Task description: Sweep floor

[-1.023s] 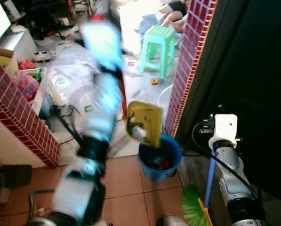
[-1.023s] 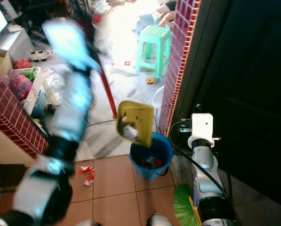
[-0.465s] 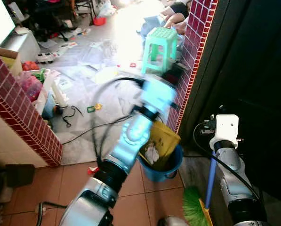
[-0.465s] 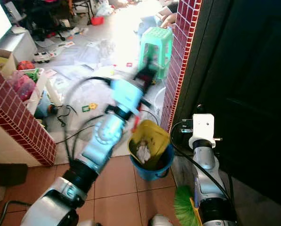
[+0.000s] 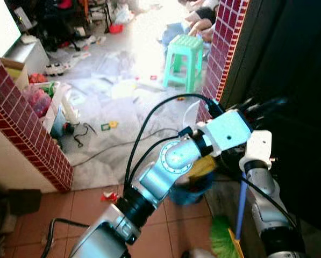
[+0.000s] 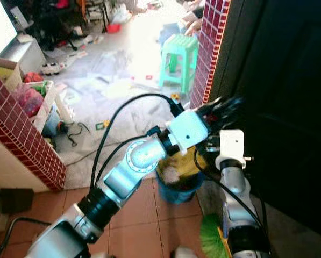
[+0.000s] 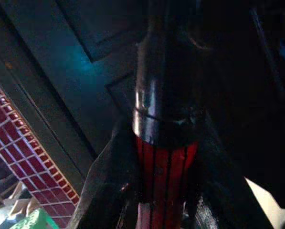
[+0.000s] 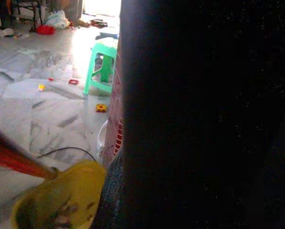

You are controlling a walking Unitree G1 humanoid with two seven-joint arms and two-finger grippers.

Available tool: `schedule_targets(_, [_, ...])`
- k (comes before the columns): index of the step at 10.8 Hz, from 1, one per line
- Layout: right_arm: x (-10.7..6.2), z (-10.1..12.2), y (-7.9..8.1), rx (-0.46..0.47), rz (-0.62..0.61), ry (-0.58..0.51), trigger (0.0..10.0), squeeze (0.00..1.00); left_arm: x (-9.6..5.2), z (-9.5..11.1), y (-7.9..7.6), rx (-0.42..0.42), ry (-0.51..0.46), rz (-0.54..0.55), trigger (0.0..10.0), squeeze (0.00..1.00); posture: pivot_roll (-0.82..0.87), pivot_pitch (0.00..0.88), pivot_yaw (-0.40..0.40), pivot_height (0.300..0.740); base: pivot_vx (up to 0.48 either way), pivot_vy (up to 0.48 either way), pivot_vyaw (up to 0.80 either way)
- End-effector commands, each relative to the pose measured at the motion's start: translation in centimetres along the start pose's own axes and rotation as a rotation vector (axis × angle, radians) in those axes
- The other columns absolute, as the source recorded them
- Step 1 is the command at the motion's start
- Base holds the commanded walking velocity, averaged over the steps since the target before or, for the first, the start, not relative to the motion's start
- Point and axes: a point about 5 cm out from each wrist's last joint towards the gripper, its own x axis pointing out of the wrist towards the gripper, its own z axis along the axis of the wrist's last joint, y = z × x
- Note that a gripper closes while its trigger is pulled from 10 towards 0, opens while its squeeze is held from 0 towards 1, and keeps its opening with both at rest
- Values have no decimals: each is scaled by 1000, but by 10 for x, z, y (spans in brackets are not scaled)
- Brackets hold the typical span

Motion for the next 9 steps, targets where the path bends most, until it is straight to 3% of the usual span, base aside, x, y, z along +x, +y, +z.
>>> schedule_targets(1, [6, 11, 0, -5, -1, -41, 10000, 0, 11, 2, -14, -58, 16, -40, 10000, 0, -163, 0, 39, 740, 0, 0, 0])
schedule_targets(4, [8, 12, 1, -3, -6, -45, 10000, 0, 7, 0, -4, -6, 67, 10, 10000, 0, -164, 0, 41, 740, 0, 0, 0])
schedule_targets(7, [10, 10, 0, -2, -6, -42, 10000, 0, 7, 20, 29, 48, 23, 110, 10000, 0, -157, 0, 33, 740, 0, 0, 0])
schedule_targets(9, [13, 11, 0, -2, 4, -42, 10000, 0, -7, 47, 86, 112, -23, 334, 10000, 0, -137, 0, 21, 740, 0, 0, 0])
